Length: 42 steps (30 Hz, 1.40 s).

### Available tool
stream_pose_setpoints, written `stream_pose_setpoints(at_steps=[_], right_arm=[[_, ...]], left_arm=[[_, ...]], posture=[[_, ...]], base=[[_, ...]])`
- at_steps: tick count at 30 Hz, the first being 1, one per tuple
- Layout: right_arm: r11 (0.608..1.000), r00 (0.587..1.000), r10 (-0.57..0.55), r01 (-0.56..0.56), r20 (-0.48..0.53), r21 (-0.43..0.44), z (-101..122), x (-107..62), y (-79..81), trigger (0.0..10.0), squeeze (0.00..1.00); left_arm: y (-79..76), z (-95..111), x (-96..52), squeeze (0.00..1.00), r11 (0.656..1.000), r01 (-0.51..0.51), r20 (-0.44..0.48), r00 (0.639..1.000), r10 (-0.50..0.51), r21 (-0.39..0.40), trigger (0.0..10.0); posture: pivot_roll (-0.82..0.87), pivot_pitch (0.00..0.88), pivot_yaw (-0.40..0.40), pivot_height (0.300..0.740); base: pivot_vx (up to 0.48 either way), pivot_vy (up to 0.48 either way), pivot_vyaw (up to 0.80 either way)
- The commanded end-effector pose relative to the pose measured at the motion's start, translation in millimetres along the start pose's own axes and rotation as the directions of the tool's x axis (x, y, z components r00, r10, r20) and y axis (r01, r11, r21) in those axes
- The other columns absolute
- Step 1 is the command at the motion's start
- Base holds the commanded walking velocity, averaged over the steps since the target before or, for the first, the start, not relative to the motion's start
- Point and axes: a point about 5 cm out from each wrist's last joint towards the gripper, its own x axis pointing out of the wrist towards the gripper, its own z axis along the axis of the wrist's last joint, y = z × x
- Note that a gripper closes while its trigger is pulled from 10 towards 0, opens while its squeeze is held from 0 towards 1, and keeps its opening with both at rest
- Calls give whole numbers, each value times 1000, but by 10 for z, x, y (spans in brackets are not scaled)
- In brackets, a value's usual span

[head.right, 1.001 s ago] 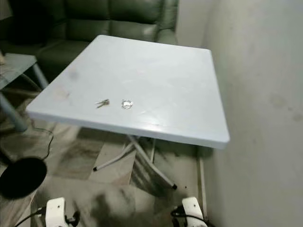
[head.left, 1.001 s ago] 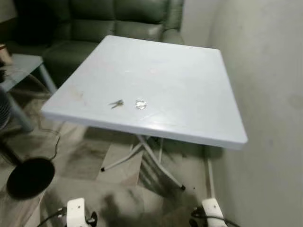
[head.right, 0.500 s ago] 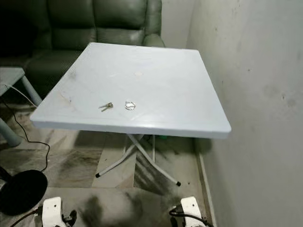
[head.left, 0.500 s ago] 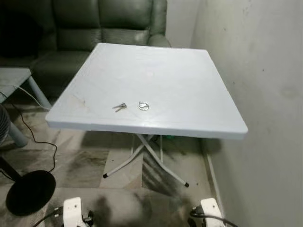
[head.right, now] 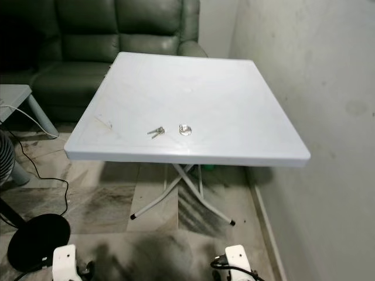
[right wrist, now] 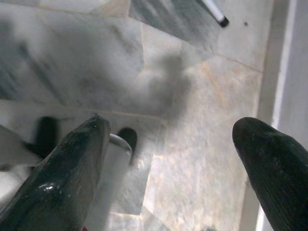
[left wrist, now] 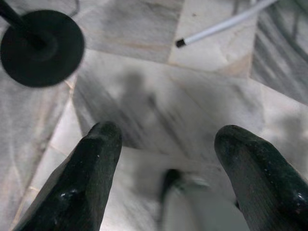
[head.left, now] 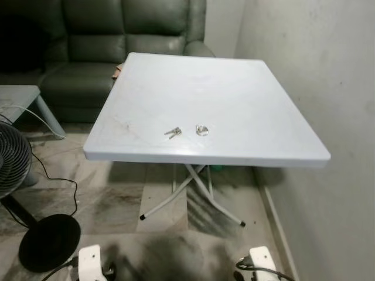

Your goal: Hang keys on a hook

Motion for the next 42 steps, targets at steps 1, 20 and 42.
stream_pose_setpoints(at_steps=[1,20,42], right_arm=[[1000,1000,17,-17,24,8,79,25,63,10000,0],[999,999,30,-29,40,-19,112,30,76,10000,0],[984,725,174,-145,667,-99,1497,-125,294,10000,0]], left_arm=[[116,-8,-7,0,1000,-28,-9,1000,29,9,10000],[117,58,-2,0,999,-12,41,999,11,38,10000],[-202,1112,-178,0,981,166,633,749,-194,105,10000]], posture=[[-65,0,-36,740],[-61,0,-41,740],[-86,0,-27,740]], base=[[0,480,0],[0,76,0],[0,0,0]])
